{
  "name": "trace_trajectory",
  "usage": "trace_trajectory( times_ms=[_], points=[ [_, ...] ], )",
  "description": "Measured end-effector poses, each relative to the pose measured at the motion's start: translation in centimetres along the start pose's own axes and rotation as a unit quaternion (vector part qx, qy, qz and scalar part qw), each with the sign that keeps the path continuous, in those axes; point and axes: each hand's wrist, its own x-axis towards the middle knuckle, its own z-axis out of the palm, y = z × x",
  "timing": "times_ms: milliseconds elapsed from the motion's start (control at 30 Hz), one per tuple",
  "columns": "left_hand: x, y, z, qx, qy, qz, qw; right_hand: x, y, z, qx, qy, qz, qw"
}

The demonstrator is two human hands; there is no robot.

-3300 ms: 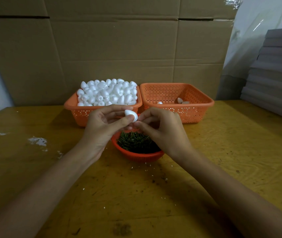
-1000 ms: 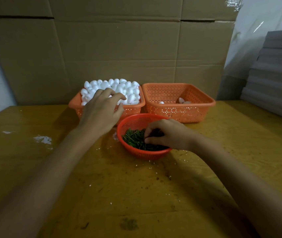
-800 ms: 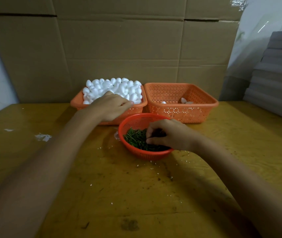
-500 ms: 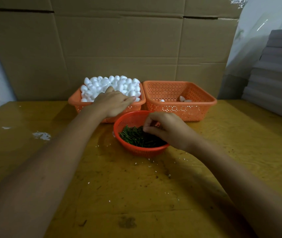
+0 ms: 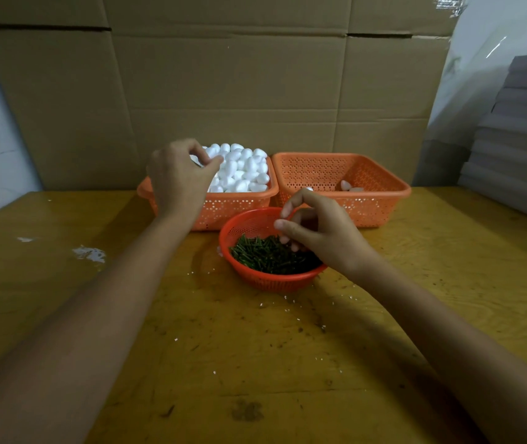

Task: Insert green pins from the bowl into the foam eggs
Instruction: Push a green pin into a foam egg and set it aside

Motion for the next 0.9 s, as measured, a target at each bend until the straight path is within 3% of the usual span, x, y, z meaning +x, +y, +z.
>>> trace_trajectory(
  times_ms=[100, 200, 367, 500, 633, 900],
  points=[
    [-0.7, 0.3, -0.7, -0.034, -0.011, -0.019, 0.999, -0.1, -0.2, 0.0, 0.007, -0.002, -0.005, 1.000],
    [-2.8, 0.7, -1.1, -0.158, -0.025, -0.058, 0.985, -0.1, -0.3, -0.1, 0.008, -0.003, -0.004, 1.000],
    [-7.1, 0.7, -1.7, -0.386, -0.166, -0.184, 0.889, -0.3, -0.3, 0.1, -0.004, 0.006, -0.016, 1.000],
    [-7.8, 2.0, -2.1, -0.439, -0.202, -0.196, 0.853, -0.3, -0.2, 0.4, -0.021, 0.020, -0.019, 0.999],
    [-8.4, 4.1, -2.4, -0.452, -0.220, -0.140, 0.853, -0.4, 0.0, 0.9, -0.025, 0.060, -0.001, 0.998],
    [-9.4, 4.5, -2.4, -0.479, -0.272, -0.125, 0.825, -0.7, 0.1, 1.8, -0.087, 0.098, -0.012, 0.991]
  ],
)
